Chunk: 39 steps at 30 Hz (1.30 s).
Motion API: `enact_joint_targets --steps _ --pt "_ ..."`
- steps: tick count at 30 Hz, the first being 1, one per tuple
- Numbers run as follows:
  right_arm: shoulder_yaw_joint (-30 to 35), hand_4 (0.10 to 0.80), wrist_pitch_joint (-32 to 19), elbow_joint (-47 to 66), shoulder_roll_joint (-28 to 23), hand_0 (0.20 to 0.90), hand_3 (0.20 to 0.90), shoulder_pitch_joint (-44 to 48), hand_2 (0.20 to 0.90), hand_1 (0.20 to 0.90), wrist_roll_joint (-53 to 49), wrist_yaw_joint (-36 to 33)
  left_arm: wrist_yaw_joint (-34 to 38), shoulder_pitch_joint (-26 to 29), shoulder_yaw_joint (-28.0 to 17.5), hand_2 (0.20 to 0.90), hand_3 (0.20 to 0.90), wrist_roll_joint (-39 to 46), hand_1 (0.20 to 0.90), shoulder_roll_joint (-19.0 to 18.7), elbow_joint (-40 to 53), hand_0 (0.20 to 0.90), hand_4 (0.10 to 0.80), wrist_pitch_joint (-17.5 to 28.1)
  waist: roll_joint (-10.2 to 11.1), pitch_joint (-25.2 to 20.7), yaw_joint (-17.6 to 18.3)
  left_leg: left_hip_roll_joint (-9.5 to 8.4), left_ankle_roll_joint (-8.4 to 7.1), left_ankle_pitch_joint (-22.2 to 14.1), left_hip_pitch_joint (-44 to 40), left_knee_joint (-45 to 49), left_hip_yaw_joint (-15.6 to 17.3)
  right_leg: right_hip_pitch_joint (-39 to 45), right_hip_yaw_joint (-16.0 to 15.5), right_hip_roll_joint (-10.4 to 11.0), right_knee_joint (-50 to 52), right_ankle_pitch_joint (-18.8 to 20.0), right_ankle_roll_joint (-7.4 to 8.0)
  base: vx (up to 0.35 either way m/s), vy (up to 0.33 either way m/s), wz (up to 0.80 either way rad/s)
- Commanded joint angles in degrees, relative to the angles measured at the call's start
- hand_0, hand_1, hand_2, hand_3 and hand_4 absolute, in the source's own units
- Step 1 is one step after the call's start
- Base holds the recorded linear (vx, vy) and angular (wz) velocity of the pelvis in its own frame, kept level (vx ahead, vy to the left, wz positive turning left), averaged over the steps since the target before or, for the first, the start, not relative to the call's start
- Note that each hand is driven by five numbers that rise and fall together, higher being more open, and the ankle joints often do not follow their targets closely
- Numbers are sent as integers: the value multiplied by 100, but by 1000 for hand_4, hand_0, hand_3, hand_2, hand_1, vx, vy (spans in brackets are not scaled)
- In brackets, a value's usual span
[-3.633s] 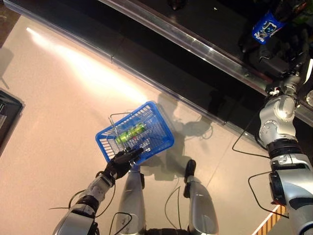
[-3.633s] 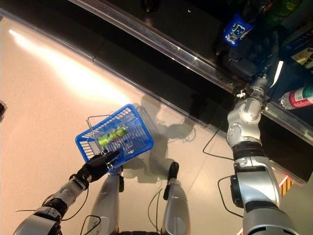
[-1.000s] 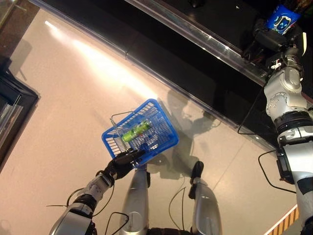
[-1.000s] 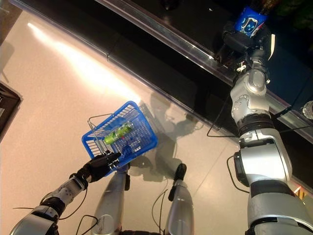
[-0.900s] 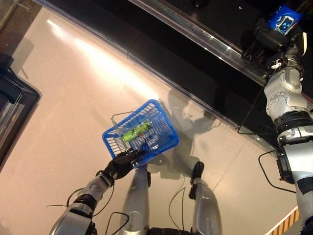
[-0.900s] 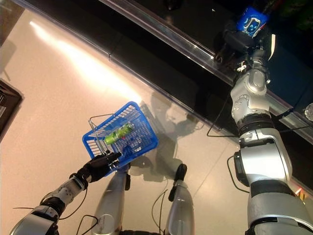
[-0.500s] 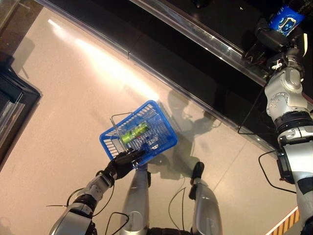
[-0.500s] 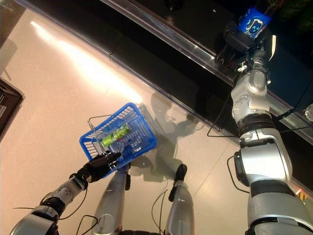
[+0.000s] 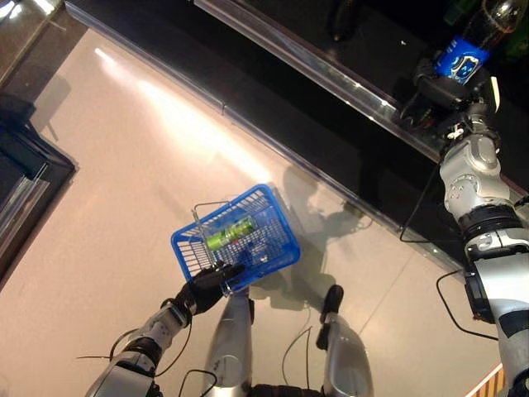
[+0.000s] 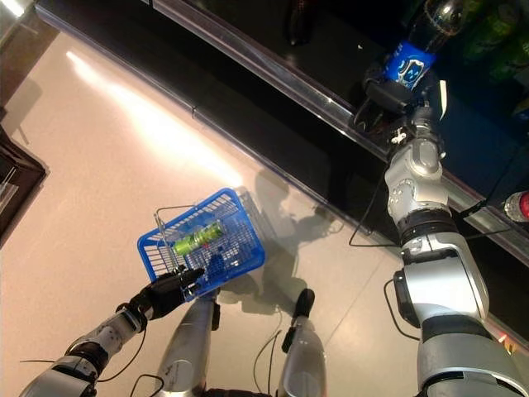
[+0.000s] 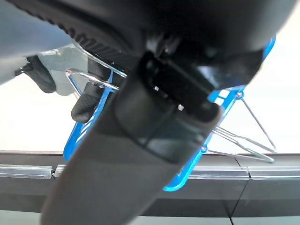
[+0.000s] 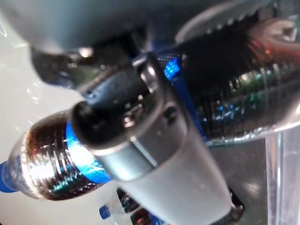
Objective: Pick up the drink and place into the basket.
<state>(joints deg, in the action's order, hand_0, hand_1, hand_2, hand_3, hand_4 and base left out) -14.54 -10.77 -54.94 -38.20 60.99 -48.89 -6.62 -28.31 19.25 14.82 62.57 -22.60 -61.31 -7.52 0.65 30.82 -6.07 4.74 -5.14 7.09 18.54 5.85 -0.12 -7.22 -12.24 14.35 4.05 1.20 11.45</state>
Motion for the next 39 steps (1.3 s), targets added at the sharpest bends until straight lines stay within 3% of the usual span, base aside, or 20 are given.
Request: enact_joint_targets --steps 1,9,12,14,16,21,25,29,33,39 --pt "394 100 -662 960 -544 300 200 317 300 300 26 287 -790 -621 28 300 200 -182 300 112 356 300 100 147 296 -843 -27 168 77 -903 -519 520 31 -222 310 69 -302 607 -265 49 115 1" --pt "651 100 -432 984 -387 300 200 -132 300 300 3 468 -727 -802 -205 300 200 -484 300 212 416 300 100 137 601 -1190 -148 -101 262 -1524 -788 1113 -138 141 617 291 -502 951 -186 52 164 -19" --pt "813 100 -332 1013 -222 300 200 -458 300 300 26 634 -738 -915 -327 300 200 -731 300 141 431 300 100 8 623 -1402 -200 -230 334 -1839 -1024 1324 -55 285 658 490 -772 1386 -89 119 249 -36" --pt "856 100 -283 1143 -65 300 200 -621 300 300 95 699 -705 -997 -380 300 200 -690 300 109 490 300 100 8 622 -1518 -239 -252 306 -1729 -1180 1145 78 235 417 642 -793 1628 -29 16 220 -64" --pt "863 100 -177 1544 148 300 200 -927 300 300 174 696 -684 -1174 -475 300 200 -599 300 73 611 300 100 31 534 -1632 -249 -170 326 -1470 -1519 610 322 167 307 661 -314 1723 -8 -51 260 -74" --pt "753 100 -244 1795 334 300 200 -1269 300 300 121 900 -766 -1200 -497 300 200 -526 300 99 508 300 100 146 500 -1922 -227 -268 430 -1086 -1786 -192 528 312 135 457 64 1642 -62 -75 141 -59" --pt "613 100 -339 2224 503 300 200 -1585 300 300 41 1059 -746 -1125 -579 300 200 -439 300 148 556 300 100 216 572 -2185 -276 -400 557 -859 -1929 -766 491 611 -27 185 307 1418 -115 -97 -23 -23" --pt "545 100 -494 2646 693 300 200 -1863 300 300 210 1143 -724 -1126 -627 300 200 -290 300 218 854 300 100 326 563 -2286 -318 -409 623 -686 -1929 -1024 383 825 -70 -38 441 1108 -169 -163 -167 -5" --pt "526 100 -528 3074 890 300 200 -2016 300 300 497 1101 -652 -1137 -716 300 200 -271 300 296 1178 300 100 604 604 -2321 -495 -289 469 -511 -1772 -1085 503 1277 -522 -128 -253 740 -217 -210 -251 -7" --pt "429 100 -339 3709 988 300 200 -2302 300 300 946 844 -855 -1152 -611 300 200 -188 300 606 1652 300 100 779 550 -2366 -591 -41 164 -170 -1558 -1085 538 1583 -853 -447 -699 191 -342 -142 -90 -4"
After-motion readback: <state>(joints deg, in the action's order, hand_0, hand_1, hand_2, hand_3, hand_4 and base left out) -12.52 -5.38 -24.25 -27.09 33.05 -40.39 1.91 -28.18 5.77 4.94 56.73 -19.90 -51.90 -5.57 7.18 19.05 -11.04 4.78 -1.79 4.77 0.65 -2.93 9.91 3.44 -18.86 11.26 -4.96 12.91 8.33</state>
